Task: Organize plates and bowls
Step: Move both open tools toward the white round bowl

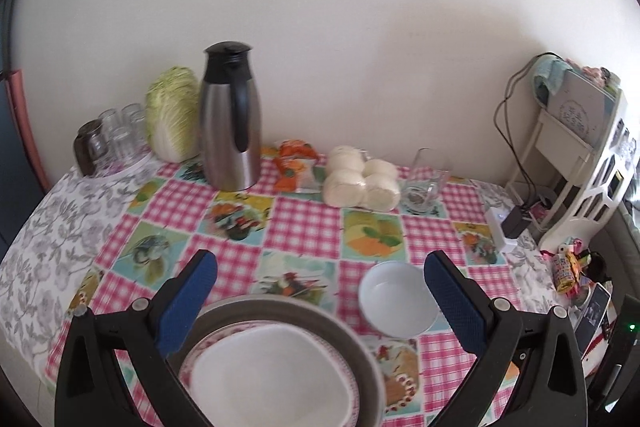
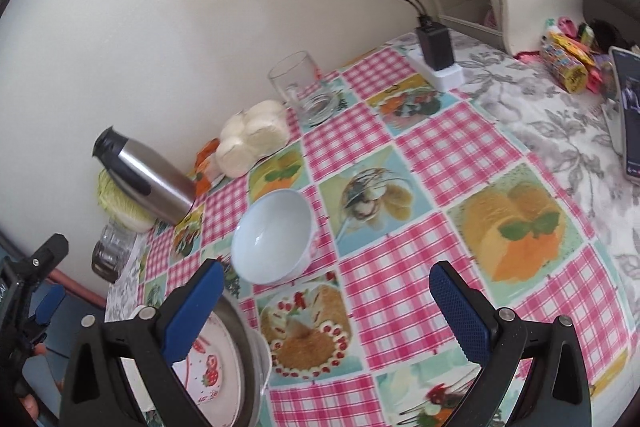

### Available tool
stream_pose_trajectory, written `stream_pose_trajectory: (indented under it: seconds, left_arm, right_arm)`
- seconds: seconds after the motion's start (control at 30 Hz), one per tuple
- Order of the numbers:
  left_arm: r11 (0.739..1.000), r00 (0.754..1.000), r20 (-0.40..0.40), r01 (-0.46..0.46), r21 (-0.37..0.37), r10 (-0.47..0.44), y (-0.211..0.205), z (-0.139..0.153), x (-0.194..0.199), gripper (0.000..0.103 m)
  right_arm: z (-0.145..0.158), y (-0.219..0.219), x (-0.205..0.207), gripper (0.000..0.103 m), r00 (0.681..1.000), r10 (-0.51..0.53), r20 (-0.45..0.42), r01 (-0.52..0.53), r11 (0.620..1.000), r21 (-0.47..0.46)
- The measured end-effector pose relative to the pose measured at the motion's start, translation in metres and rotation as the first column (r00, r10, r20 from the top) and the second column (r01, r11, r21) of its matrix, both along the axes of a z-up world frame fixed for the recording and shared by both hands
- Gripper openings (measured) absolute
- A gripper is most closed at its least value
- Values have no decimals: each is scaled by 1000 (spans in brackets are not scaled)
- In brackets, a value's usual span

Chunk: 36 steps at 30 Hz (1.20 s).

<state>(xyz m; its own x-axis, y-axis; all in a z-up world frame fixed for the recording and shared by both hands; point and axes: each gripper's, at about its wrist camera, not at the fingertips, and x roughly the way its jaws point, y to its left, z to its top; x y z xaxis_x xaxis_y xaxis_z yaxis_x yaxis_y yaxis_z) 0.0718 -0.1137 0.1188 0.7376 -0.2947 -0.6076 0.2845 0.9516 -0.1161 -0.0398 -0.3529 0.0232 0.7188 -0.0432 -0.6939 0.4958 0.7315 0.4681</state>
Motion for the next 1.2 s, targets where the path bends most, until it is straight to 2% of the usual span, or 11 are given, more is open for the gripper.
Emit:
stream_pose_trajectory:
  seconds: [0.13, 0.33, 0.43, 0.67, 0.9, 1.1, 1.2]
  left_arm:
    - [999, 999, -23, 47, -18, -47, -23, -7, 4, 103]
    - [992, 988, -93, 126, 1, -125, -58, -28, 7, 103]
    - [987, 982, -104, 161, 9, -159, -73, -37, 6, 103]
    - [969, 965, -133, 235, 69, -225, -106, -60, 11, 103]
    - [972, 969, -141, 218, 87, -204, -118, -77, 21, 103]
    - [979, 974, -162, 175, 106, -157, -117, -88, 32, 102]
    - [982, 974, -182, 154, 111, -132, -114, -93, 38, 96]
  right_arm:
    - [-8, -20, -7, 103, 999, -42, -17, 42, 999, 12]
    - [-23, -43, -16, 103, 995, -97, -35, 99, 994, 41]
    - [-30, -50, -15, 103, 994, -99, -49, 101, 994, 49]
    - [-48, -65, -12, 103, 991, -112, -69, 118, 990, 79]
    - [-64, -76, -4, 103, 988, -140, -68, 147, 982, 120]
    - [-69, -63, 20, 103, 996, -82, -21, 84, 984, 158]
    - [-71, -56, 33, 101, 998, -59, -20, 62, 987, 148]
